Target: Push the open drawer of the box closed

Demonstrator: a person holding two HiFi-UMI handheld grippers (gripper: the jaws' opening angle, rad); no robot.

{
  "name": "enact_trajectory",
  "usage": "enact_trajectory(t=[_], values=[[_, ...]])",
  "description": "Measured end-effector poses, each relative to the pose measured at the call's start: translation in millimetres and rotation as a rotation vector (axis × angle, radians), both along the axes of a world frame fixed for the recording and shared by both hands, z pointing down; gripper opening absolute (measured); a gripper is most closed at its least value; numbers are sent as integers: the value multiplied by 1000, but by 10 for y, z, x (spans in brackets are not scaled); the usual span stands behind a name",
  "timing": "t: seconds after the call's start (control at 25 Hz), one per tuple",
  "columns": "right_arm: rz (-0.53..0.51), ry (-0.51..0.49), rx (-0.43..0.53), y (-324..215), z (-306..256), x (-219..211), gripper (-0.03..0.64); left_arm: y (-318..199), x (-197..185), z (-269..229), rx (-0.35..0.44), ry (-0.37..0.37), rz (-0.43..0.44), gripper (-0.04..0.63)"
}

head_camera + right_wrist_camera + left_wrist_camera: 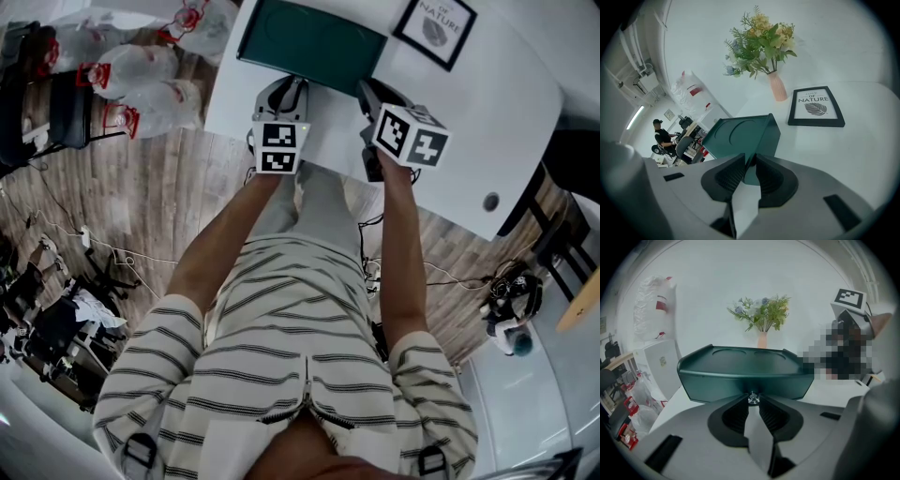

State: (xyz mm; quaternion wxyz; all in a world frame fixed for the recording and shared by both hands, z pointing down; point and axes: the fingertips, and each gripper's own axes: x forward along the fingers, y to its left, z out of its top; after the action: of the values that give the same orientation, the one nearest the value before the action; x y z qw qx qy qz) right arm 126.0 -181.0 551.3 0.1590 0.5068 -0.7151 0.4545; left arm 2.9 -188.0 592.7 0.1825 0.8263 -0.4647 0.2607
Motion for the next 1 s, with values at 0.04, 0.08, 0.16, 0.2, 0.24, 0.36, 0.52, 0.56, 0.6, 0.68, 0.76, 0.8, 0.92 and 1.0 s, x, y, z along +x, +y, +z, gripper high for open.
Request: enact_trajectory(t=[0.04,0.08,0.16,0.2,0.24,0.36,0.52,0.56,0.6,0.68,0.76,0.8,0.92,1.0], values=[[2,2,2,-6,-4,-2,86,-3,-4,1,2,-3,0,72],[3,3,2,-7,1,-7,87,-1,-11,5,3,-8,-1,74],[5,1,-1,9,26,-14,92,15,-22,7,3,-17,-2,78],[3,3,-3,16,33,-11,94,24,-23,-1,5,-20,-1,80],[-1,11,-2,15,25,-7,95,30,-24,-12,8,-23,-1,84],[-16,39,7,9,-11,-8,95,44,-43,-49,12,-20,-3,91],[-19,59,47,67,-110,-25,87,70,-71,-152,26,-11,-1,91],[-19,58,59,93,-140,-39,86,79,-79,-195,32,-8,-1,86],[-20,57,72,120,-172,-55,81,87,-88,-249,39,-3,-2,79],[-23,61,105,166,-269,-88,71,104,-105,-379,54,11,-7,72],[-31,79,154,211,-406,-124,57,135,-121,-519,68,27,-8,69],[-36,93,182,235,-483,-141,45,153,-126,-594,76,34,-5,67],[-50,128,263,302,-731,-183,11,199,-122,-858,114,50,11,40],[-60,136,307,366,-894,-231,11,244,-132,-1036,139,56,21,24]])
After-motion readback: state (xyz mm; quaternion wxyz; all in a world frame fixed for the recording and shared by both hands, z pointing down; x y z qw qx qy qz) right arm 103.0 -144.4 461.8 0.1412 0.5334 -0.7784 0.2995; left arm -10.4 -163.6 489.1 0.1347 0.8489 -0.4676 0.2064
